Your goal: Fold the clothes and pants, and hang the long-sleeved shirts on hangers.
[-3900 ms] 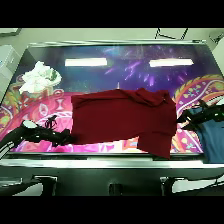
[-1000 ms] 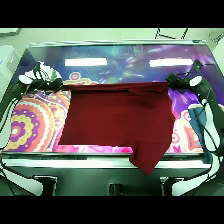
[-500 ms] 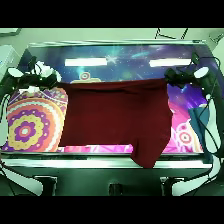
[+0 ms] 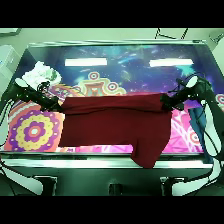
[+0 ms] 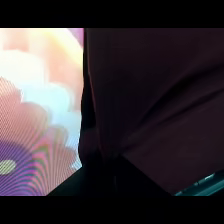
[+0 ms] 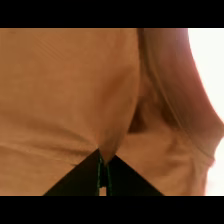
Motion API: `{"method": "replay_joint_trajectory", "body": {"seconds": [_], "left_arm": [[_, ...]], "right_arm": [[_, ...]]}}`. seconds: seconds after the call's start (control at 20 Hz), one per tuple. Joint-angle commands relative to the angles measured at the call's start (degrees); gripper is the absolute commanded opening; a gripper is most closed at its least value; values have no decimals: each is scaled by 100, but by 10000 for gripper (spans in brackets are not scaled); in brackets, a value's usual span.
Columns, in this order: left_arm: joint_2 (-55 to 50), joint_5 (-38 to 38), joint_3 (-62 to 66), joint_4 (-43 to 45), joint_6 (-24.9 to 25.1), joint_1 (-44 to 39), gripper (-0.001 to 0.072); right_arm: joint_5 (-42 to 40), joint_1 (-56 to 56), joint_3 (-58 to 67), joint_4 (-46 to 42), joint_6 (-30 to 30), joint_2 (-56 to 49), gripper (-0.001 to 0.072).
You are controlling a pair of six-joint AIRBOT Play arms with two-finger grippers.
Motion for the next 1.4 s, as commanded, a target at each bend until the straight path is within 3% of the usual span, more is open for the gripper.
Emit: {"method": "replay_joint_trajectory", "body": {"seconds": [0.0, 0.35, 0.4, 0.45, 0.5, 0.55, 0.75, 0.85, 1.05, 1.15, 1.2, 1.35], "left_arm": [[4, -142, -90, 48, 129, 52, 22], [-254, 109, -94, -90, 103, -66, 25], [-236, 94, -79, -308, 175, -46, 139], [-199, 0, -17, -492, 184, 15, 390], [-118, -173, 105, -562, 181, 111, 481], [-4, -339, 225, -503, 155, 234, 481], [809, -807, -323, 463, -17, 695, 481], [1410, -531, -1725, 533, 216, 787, 479], [2524, 809, -4540, 295, 957, 1038, 479], [2673, 1043, -4948, -168, 1204, 1165, 476], [2653, 1060, -4983, -315, 1263, 1169, 440], [2621, 1163, -5005, -393, 1185, 1058, 440]], "right_arm": [[-74, 9, -79, -216, 188, 13, 39], [87, 13, -81, -190, 205, -15, 41], [111, 7, -72, -192, 208, 4, 89], [306, -39, 33, -199, 197, 24, 266], [566, -127, 205, -133, 118, 48, 433], [898, -308, 389, -92, -50, 114, 503], [2033, -1180, 190, -173, -142, 557, 516], [1978, -1325, -610, -260, -210, 933, 516], [1775, -1300, -1766, -256, -424, 1425, 518], [1853, -1300, -1825, -249, -424, 1478, 517], [1886, -1300, -1825, -229, -424, 1493, 517], [1897, -1300, -1825, -190, -424, 1550, 517]]}}
